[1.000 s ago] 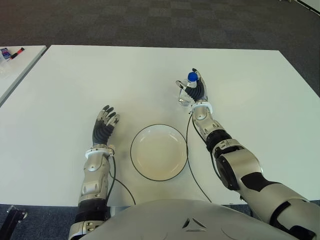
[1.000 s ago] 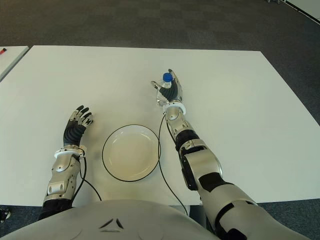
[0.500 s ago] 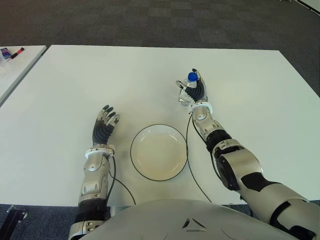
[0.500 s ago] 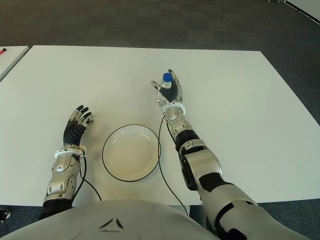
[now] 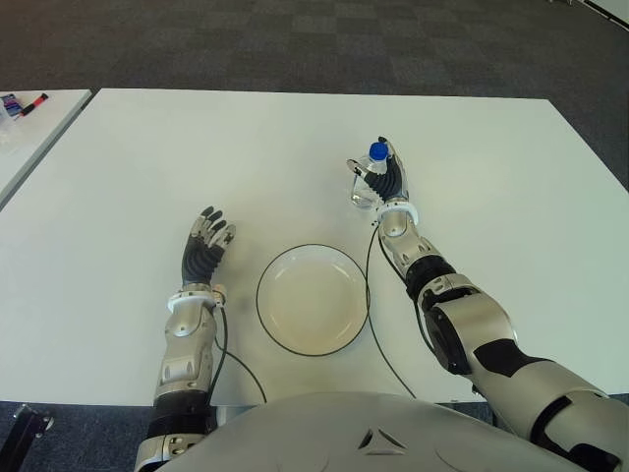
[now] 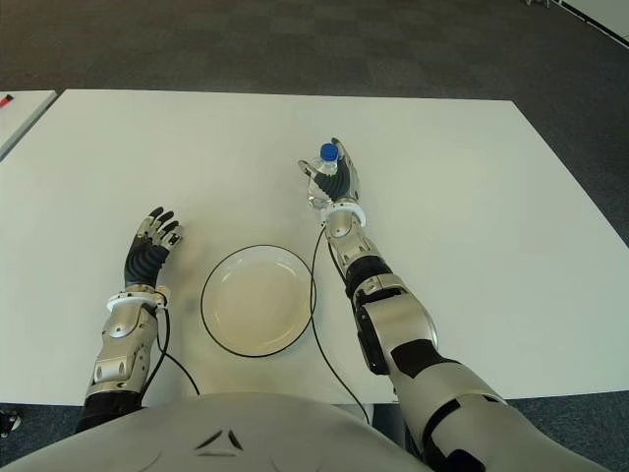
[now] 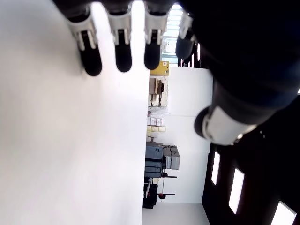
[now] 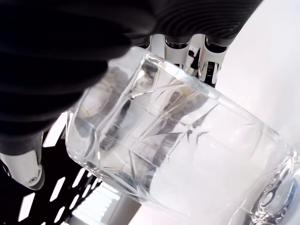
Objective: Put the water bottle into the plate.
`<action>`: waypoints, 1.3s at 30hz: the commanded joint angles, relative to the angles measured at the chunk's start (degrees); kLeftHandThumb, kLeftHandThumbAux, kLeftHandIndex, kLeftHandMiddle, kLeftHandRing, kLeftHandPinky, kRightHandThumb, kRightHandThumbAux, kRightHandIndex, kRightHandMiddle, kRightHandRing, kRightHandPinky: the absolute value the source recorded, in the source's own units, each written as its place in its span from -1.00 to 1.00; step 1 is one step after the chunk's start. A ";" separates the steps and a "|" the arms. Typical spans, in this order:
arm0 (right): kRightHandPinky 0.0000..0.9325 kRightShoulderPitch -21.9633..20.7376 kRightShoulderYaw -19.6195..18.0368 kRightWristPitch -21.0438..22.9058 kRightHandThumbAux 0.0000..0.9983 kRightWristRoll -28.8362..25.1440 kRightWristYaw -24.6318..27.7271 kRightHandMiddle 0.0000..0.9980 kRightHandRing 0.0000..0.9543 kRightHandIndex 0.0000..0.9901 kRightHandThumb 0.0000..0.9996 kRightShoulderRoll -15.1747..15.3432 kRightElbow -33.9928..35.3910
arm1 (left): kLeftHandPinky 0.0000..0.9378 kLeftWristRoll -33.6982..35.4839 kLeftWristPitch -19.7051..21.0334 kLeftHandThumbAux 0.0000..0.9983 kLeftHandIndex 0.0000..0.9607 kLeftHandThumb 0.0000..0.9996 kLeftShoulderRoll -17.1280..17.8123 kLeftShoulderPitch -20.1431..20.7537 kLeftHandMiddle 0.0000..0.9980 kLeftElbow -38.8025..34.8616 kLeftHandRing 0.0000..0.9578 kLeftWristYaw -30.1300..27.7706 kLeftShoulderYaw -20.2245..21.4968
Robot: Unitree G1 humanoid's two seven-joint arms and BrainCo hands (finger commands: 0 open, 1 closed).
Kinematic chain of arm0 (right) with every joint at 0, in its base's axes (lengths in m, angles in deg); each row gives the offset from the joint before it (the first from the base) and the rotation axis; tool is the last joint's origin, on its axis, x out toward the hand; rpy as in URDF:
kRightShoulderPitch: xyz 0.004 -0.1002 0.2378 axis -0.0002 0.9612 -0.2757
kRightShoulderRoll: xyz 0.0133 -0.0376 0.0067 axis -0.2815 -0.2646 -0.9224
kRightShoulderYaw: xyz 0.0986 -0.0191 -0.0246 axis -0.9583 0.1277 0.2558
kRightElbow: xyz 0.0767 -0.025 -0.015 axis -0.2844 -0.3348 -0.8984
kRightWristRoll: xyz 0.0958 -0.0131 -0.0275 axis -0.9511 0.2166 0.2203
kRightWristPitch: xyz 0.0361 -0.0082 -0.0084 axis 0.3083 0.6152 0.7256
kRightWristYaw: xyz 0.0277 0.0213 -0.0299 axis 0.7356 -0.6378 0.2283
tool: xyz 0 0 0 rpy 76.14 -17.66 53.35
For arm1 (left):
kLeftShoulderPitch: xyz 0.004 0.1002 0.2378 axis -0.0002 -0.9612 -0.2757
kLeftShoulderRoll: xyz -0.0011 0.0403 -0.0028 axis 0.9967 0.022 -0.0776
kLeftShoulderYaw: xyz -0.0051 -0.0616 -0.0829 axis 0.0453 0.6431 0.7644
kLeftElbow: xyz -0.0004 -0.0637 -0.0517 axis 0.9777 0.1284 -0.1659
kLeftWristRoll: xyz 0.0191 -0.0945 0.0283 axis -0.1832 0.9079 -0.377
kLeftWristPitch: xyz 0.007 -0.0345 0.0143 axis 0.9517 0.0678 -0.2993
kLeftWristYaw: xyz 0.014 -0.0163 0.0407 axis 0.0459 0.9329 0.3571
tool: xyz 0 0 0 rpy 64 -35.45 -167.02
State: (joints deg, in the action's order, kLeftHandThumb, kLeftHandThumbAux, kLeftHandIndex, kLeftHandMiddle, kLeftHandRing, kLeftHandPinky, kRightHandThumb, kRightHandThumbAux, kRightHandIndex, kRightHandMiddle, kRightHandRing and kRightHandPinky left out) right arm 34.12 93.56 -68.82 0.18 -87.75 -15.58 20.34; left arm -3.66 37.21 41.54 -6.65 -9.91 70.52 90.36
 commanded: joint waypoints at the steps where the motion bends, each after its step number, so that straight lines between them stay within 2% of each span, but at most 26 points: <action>1: -0.47 0.58 0.05 0.43 0.02 -0.29 0.91 -0.68 -0.60 -0.92 -0.22 0.04 -1.48 | -0.57 0.04 1.39 0.37 -0.77 -0.18 -0.36 -0.06 -0.73 0.05 -0.70 0.68 0.24; 39: -0.46 0.28 -0.15 1.50 -0.01 -0.46 1.37 -0.69 -0.60 -0.92 -0.19 -0.32 -4.23 | -0.62 -0.69 1.56 0.37 -0.78 -0.26 -0.18 -0.14 -0.78 -0.36 -0.76 1.05 0.09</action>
State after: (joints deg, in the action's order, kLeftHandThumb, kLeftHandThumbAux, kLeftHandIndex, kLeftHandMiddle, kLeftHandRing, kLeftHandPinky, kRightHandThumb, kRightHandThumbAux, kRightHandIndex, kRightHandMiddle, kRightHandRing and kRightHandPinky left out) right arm 34.12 93.38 -68.08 -0.01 -86.69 -15.65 16.83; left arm -3.96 37.79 41.47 -6.55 -10.07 70.80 90.39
